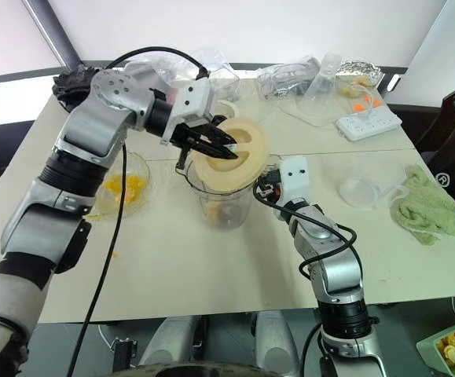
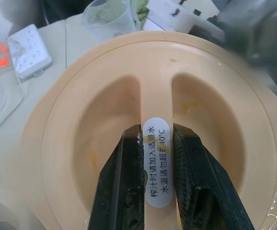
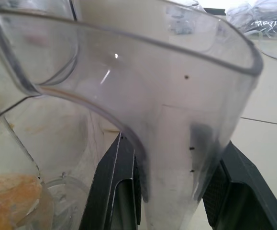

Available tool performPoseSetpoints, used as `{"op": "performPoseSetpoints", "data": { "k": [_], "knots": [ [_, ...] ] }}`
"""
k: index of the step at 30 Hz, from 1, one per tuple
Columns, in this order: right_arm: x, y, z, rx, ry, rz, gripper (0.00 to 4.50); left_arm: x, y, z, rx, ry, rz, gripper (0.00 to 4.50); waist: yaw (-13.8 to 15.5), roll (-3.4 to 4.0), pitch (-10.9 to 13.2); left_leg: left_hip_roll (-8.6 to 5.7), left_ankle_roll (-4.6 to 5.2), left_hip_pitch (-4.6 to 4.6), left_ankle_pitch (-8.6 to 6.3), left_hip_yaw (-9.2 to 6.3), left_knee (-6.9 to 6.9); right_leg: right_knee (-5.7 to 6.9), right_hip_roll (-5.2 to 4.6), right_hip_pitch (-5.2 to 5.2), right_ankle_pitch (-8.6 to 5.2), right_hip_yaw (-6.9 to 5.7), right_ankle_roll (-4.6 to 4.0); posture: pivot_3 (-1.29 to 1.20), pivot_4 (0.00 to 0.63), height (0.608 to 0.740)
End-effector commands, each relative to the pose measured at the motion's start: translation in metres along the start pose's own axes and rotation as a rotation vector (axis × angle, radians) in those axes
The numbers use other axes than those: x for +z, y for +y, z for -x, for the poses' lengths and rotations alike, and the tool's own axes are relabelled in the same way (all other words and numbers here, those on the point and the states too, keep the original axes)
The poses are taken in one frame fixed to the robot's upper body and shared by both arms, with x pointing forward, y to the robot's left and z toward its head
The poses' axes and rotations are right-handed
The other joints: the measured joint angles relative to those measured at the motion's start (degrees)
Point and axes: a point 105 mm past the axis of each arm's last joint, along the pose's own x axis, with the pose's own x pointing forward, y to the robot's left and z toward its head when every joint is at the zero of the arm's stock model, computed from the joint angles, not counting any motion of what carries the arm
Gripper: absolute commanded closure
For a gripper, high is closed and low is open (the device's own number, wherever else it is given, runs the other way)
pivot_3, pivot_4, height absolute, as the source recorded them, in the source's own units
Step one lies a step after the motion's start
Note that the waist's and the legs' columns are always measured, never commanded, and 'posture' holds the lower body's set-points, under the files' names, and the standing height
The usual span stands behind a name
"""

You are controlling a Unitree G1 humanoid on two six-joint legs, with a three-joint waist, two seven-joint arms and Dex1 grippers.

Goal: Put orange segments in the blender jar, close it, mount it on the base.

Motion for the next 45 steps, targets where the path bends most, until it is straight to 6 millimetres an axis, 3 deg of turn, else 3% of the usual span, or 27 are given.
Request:
{"op": "performPoseSetpoints", "data": {
  "k": [1, 5, 10, 19, 27, 42, 45],
  "knots": [
    [0.027, 0.009, 0.005, 0.036, -0.119, 0.011, 3.51, -0.015, 0.000, 0.002, -0.008, 0.092, 0.041, 4.25, 0.0, 0.00, 0.0, 0.00, 0.00, 0.00, 0.00, 0.00, 0.00, 0.00, 0.00, 0.00, 0.00, 0.00, 0.00, 0.00, 0.150, 0.740],
    [0.026, 0.009, 0.005, 0.030, -0.119, 0.010, 3.51, -0.013, -0.002, 0.005, -0.039, 0.110, 0.094, 4.25, -0.1, 0.00, 0.0, 0.01, 0.00, 0.00, 0.00, 0.00, 0.00, 0.01, 0.00, 0.00, 0.00, 0.00, 0.00, 0.00, 0.150, 0.740],
    [0.023, 0.009, 0.007, 0.022, -0.115, 0.005, 3.51, 0.007, -0.013, 0.018, -0.133, 0.038, 0.180, 4.25, -0.2, 0.01, 0.0, 0.01, 0.00, 0.00, 0.00, 0.00, -0.01, 0.00, 0.01, 0.00, -0.01, 0.00, 0.00, 0.00, 0.150, 0.740],
    [0.021, 0.009, 0.006, 0.026, -0.111, 0.015, 3.51, -0.008, -0.019, 0.023, -0.139, 0.131, 0.132, 4.25, -0.1, 0.01, 0.0, 0.03, 0.00, -0.03, 0.00, -0.03, -0.01, 0.00, 0.00, -0.04, -0.01, 0.00, -0.01, 0.00, 0.150, 0.740],
    [0.024, 0.007, 0.004, 0.022, -0.122, 0.016, 3.51, -0.037, -0.043, 0.011, -0.218, 0.234, 0.028, 4.25, -0.1, 0.03, 0.0, 0.05, 0.00, 0.02, 0.00, -0.03, -0.01, 0.01, 0.00, -0.01, -0.02, 0.01, -0.04, 0.00, 0.150, 0.740],
    [0.035, 0.000, 0.006, -0.021, -0.159, 0.021, 3.51, -0.103, -0.060, -0.016, -0.212, 0.368, 0.253, 4.25, 0.0, 0.59, -0.8, 0.03, 0.01, 0.25, 0.00, -0.01, -0.02, -0.01, 0.01, 0.30, -0.07, -0.01, -0.03, 0.00, 0.150, 0.740],
    [0.040, 0.000, 0.005, -0.035, -0.178, 0.024, 3.51, -0.113, -0.064, -0.018, -0.195, 0.396, 0.298, 4.25, 0.0, 0.72, -0.9, 0.05, 0.05, 0.99, -0.04, -0.02, -0.17, -0.13, -0.05, 1.05, -0.41, -0.01, -0.18, 0.00, 0.150, 0.740]
  ]
}}
